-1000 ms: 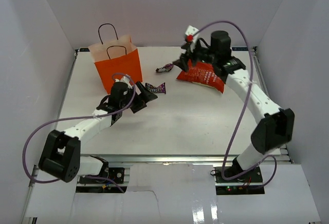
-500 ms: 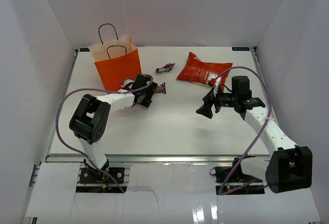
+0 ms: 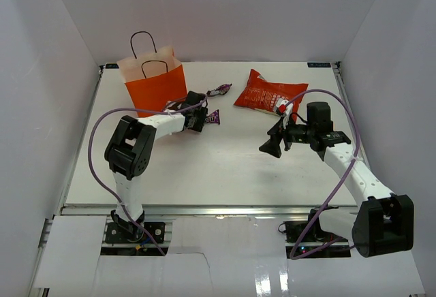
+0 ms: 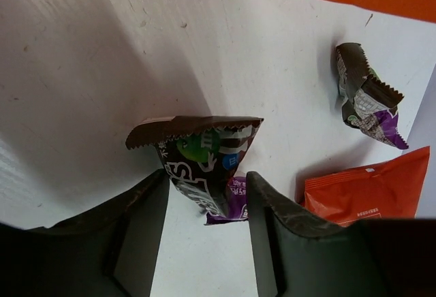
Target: Place the snacks into the paper bag
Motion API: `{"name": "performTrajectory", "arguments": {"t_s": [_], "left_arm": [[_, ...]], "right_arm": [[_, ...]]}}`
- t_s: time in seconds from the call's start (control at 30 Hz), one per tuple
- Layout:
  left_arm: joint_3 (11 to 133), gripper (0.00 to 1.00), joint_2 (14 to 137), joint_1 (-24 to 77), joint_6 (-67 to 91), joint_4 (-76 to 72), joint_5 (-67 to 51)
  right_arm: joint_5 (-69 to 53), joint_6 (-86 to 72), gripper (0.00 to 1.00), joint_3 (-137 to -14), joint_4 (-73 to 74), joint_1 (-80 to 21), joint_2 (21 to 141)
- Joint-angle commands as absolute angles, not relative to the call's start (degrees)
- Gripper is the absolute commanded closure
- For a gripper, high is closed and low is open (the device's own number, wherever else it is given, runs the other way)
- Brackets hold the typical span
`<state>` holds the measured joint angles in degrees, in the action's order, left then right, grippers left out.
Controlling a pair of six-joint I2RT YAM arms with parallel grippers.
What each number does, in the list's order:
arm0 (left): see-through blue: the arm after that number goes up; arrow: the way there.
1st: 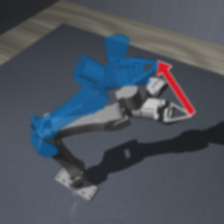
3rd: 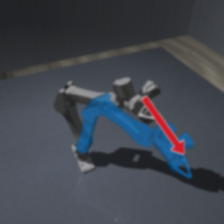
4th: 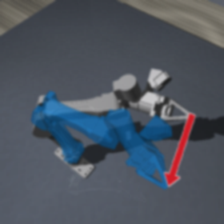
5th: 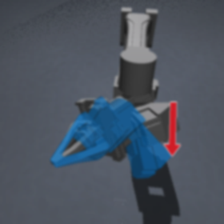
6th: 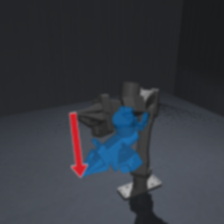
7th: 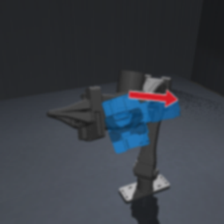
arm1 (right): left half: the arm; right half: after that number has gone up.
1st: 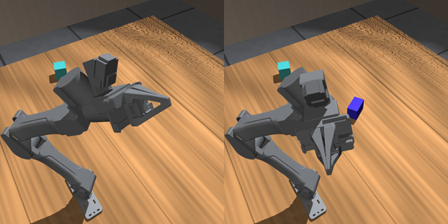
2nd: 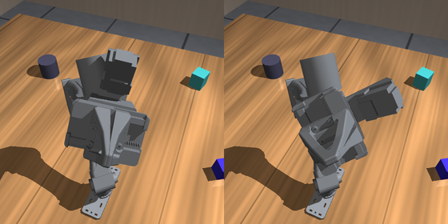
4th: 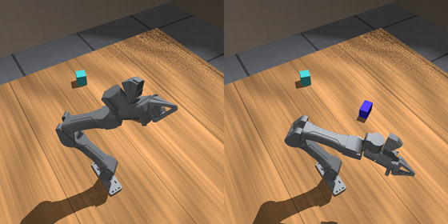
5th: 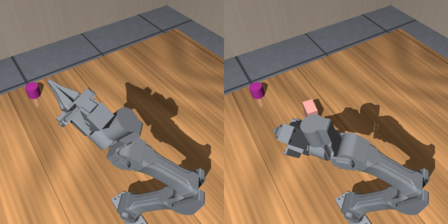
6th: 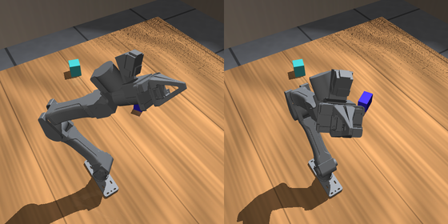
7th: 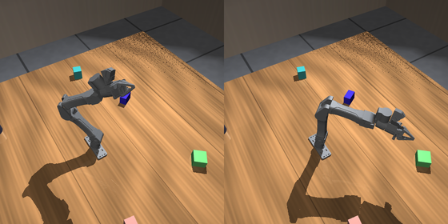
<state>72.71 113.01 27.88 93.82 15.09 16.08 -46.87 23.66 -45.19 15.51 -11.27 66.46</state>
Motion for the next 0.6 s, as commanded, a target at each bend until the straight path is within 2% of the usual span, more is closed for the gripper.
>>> {"name": "performTrajectory", "arguments": {"t_s": [0.0, 0.1, 0.17, 0.23, 0.37, 0.57], "left_arm": [[74.53, 0.42, 112.41, 27.42, 102.48, 20.39, 20.57], [73.75, 0.58, 112.15, 27.42, 102.22, 20.22, 20.13], [72.95, 0.59, 111.80, 27.42, 101.69, 19.60, 19.86], [71.03, 0.69, 109.79, 27.42, 99.51, 17.77, 19.43], [66.63, 0.73, 106.36, 27.42, 94.76, 13.28, 17.93], [55.03, 0.83, 92.92, 27.60, 81.06, 2.91, 11.88]], "right_arm": [[-47.90, 22.59, 0.16, -45.09, 13.89, -11.16, 65.65], [-48.08, 22.50, 0.16, -45.44, 13.89, -11.16, 65.83], [-48.08, 22.50, 0.16, -45.70, 13.89, -11.08, 65.92], [-48.16, 22.41, 0.16, -45.70, 13.97, -11.07, 65.92], [-48.25, 22.41, 0.17, -45.79, 14.15, -11.07, 66.01], [-48.60, 22.76, 0.17, -46.14, 14.15, -10.20, 66.97]]}}
